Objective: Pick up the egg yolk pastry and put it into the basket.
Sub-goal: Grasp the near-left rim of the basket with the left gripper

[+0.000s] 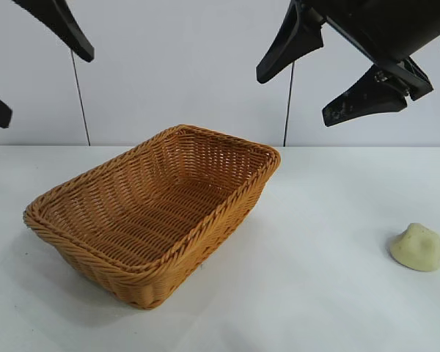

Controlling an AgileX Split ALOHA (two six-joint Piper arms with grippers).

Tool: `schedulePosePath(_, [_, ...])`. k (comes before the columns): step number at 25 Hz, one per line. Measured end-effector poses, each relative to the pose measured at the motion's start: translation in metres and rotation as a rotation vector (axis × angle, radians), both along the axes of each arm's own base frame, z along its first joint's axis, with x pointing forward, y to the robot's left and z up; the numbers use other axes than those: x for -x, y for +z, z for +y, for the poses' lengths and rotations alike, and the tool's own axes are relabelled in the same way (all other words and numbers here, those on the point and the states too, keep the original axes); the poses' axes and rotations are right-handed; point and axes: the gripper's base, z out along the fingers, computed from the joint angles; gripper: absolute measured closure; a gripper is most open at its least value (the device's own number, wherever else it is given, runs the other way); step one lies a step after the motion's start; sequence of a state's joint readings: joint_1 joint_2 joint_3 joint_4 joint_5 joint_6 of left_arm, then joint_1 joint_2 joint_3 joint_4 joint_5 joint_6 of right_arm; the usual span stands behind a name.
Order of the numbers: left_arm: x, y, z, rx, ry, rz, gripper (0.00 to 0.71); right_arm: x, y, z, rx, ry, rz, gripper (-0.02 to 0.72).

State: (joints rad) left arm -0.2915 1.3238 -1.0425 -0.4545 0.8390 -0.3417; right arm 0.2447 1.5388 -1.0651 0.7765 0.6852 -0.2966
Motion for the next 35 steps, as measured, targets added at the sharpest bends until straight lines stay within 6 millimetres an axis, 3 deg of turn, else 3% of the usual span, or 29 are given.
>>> schedulePosePath(6, [0.017, -0.003, -0.016, -0.109, 0.163, 0.08, 0.067, 0.0, 0.0, 0.0, 0.0, 0.0, 0.0, 0.034])
schedulePosePath(13, [0.01, -0.014, -0.018, -0.094, 0.38, 0.161, 0.067, 0.0, 0.0, 0.0, 0.0, 0.0, 0.0, 0.034])
schedulePosePath(23, [-0.012, -0.061, -0.033, -0.109, 0.493, 0.359, 0.067, 0.0, 0.0, 0.0, 0.0, 0.001, 0.001, 0.034])
schedulePosePath(30, [-0.026, -0.092, -0.041, -0.126, 0.505, 0.404, 0.067, 0.0, 0.0, 0.0, 0.0, 0.001, 0.001, 0.034])
schedulePosePath(35, [-0.039, -0.124, -0.047, -0.157, 0.513, 0.437, 0.067, 0.0, 0.0, 0.0, 0.0, 0.001, 0.001, 0.034])
